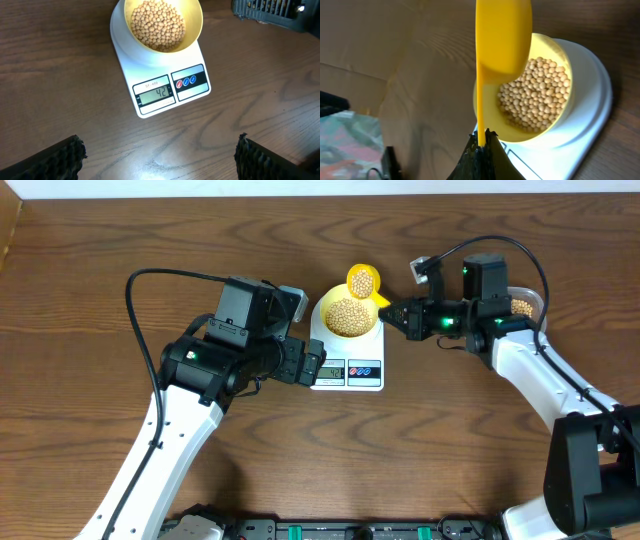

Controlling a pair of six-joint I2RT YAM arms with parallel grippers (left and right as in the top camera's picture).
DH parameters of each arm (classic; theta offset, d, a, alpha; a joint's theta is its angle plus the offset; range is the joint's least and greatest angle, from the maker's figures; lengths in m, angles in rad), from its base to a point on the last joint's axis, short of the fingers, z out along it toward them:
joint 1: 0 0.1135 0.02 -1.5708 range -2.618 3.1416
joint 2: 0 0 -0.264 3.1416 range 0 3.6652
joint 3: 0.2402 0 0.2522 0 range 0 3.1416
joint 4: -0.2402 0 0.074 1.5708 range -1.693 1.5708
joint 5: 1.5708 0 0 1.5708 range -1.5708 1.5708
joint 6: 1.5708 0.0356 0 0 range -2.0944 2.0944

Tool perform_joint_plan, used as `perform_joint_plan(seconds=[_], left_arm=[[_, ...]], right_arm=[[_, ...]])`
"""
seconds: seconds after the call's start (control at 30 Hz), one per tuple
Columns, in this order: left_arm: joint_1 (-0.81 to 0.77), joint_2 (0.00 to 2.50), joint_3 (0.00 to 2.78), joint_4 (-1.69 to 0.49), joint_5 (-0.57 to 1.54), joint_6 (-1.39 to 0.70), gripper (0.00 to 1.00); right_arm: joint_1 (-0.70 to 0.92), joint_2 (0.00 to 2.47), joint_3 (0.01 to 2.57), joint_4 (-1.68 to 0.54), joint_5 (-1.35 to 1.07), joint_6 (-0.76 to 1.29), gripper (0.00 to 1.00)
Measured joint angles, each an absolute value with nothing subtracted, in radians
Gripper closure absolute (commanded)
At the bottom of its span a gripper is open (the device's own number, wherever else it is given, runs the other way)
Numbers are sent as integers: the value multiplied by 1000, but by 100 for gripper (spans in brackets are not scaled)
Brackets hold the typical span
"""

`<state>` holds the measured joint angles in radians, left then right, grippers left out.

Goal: Scoop item into bowl and weigh 50g on scale
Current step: 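Tilt the scoop slightly to trickle soybeans into the bowl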

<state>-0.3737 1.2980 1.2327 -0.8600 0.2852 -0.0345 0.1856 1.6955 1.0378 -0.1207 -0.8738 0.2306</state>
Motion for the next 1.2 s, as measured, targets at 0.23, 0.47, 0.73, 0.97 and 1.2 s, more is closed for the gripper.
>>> perform_joint_plan(seconds=[0.23, 0.47, 0.73, 0.97, 1.2], left_arm=[[-374, 1298, 1233, -860, 285, -34, 2], [-374, 1298, 1233, -860, 285, -34, 2], [-374, 1298, 1233, -860, 285, -35, 2], [-374, 1298, 1233, -860, 285, -34, 2], [-374, 1298, 1233, -860, 285, -34, 2]], right_arm=[[208, 1695, 1038, -182, -800, 160, 99], [237, 1695, 1038, -215, -752, 107, 99], [250, 1695, 1038, -203, -738, 86, 99], [261, 1695, 1038, -202, -717, 59, 99], [279, 1695, 1040, -223, -679, 27, 99]])
